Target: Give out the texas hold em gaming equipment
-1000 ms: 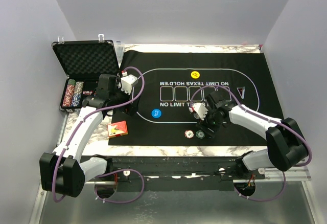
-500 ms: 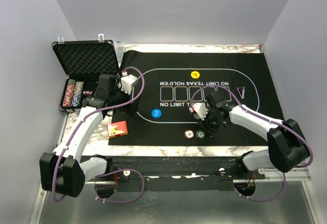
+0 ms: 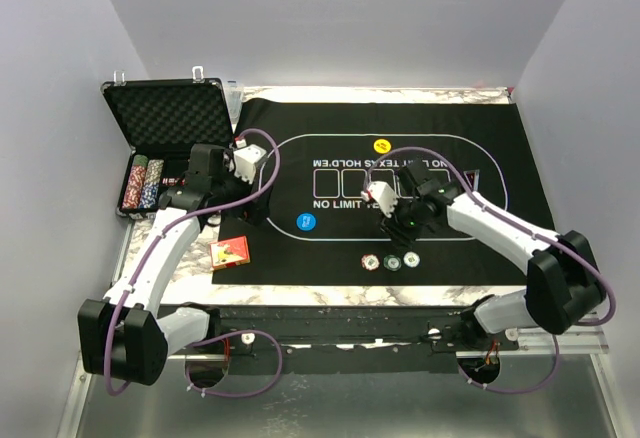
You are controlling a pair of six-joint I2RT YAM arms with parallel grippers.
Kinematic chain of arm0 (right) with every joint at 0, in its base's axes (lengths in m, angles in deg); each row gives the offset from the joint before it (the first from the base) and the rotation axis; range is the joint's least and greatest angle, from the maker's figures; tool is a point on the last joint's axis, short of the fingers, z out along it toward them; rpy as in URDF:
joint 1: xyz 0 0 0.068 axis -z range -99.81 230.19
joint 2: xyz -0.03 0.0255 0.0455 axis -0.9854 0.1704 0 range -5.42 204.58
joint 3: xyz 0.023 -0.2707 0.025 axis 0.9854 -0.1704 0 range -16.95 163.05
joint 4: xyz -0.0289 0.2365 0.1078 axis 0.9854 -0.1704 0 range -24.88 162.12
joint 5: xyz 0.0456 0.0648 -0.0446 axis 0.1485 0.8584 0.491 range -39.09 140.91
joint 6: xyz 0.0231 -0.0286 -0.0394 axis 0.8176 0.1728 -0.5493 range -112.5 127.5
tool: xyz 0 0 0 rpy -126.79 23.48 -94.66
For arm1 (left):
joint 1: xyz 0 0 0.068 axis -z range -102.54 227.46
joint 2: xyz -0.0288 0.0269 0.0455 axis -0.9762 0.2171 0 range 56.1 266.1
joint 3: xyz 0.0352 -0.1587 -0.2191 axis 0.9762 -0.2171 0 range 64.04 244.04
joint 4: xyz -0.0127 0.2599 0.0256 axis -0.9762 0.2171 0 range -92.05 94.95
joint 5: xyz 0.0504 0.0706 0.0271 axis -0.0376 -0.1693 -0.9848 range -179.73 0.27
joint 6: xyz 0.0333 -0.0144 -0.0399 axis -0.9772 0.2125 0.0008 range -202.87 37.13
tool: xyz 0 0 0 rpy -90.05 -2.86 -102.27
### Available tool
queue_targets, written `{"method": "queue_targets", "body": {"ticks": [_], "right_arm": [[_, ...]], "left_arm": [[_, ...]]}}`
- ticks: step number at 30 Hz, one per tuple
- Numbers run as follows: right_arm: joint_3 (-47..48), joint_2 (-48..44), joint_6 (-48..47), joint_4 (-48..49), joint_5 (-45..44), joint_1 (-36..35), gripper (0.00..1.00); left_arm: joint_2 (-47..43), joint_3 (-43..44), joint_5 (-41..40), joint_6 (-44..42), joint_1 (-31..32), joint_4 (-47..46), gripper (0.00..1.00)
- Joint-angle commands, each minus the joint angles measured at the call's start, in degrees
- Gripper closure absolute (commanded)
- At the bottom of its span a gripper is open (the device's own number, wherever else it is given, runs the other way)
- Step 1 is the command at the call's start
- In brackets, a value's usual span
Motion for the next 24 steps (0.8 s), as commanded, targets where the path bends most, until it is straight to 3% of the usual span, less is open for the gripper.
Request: {"method": "queue_targets", "body": {"ticks": [1,9,14,24], "right_arm": [[7.3,5.0,1.3,3.1,1.5,-4.2,0.62],[22.3,19.5,4.4,9.3,0.9,-13.3,0.64],[32.5,29.8,4.7,10.4,-0.7,-23.4,0.64],[40.5,39.0,5.3,10.2,-2.2,-28.2,0.64]], "left_arm": [[0.5,2.6,3.8,1.9,-3.4,0.0,0.01],[1.6,5.1,10.2,6.5,-15.8,0.3,0.01],[2.8,5.3,15.1,8.3,-22.4,0.3,0.01],[2.5,5.5,15.6,9.0,-24.1,0.3,0.01]]}}
